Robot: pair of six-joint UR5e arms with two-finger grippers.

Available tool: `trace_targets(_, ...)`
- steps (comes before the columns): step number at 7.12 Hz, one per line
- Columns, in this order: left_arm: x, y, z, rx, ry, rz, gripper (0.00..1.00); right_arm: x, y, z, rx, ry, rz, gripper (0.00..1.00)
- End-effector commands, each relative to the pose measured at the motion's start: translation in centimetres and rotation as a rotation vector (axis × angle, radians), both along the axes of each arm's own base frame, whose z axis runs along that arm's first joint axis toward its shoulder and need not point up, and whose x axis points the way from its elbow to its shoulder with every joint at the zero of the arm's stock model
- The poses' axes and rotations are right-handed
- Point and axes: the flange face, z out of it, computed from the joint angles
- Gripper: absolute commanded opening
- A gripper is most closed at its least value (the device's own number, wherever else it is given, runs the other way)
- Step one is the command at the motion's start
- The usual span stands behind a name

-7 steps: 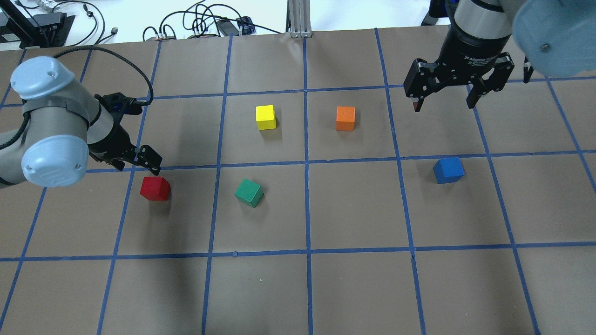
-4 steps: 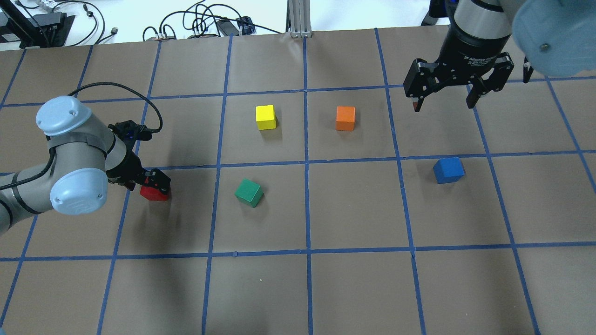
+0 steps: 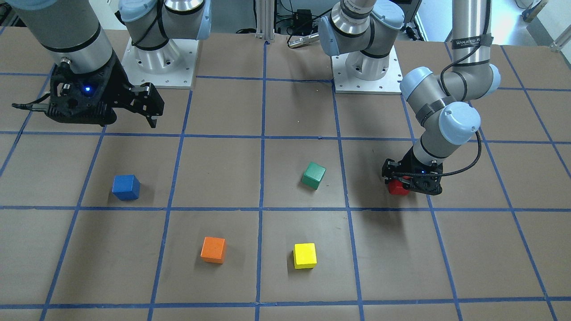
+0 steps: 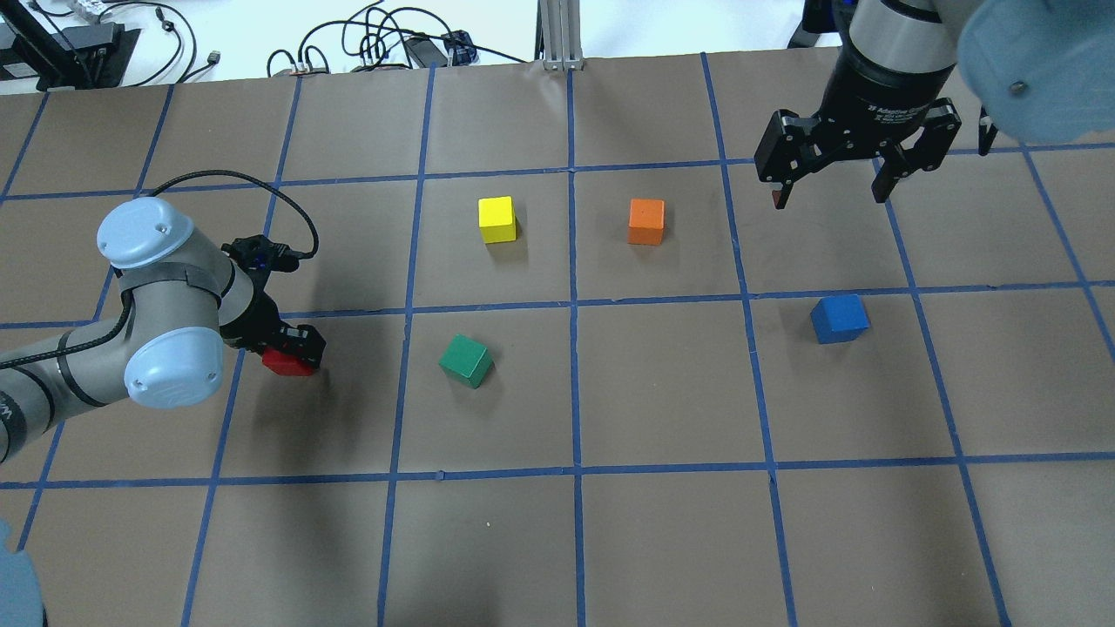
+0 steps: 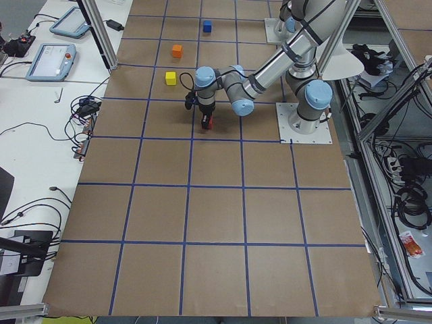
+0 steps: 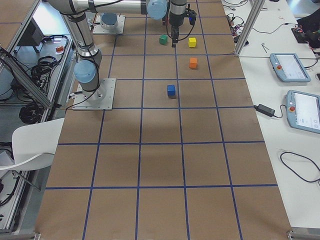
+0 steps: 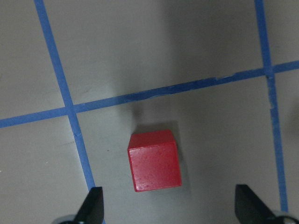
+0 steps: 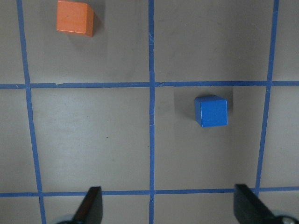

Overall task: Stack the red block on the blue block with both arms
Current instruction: 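Carry the red cube with the left gripper toward the table center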

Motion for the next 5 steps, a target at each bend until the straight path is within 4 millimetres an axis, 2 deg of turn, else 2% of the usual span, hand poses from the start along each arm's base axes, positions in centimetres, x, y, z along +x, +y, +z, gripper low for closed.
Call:
trace_targets(1,-1.9,-0.8,1.3,-0.034,-0.017,0.012,0.07,0.0,0.0,0.2,-0.005,0.001,-0.001,1.00)
trace_targets(2,-4.4,-1.2,3.3,-0.070,-0.020,0.013,0.13,0.0,0.1,0.4,-0.009,-0.004,0.000,1.00)
trace_targets(4,-12.1,-2.2,6.6,-0.090,-0.012,0.052,0.00,0.0,0.0,0.2,-0.008,-0.011,0.012,1.00)
trace_targets(5,-15.9,-3.3,8.5,-0.077,-0.007,0.085,0.00,0.1,-0.1,0.2,-0.011,-0.014,0.013,1.00)
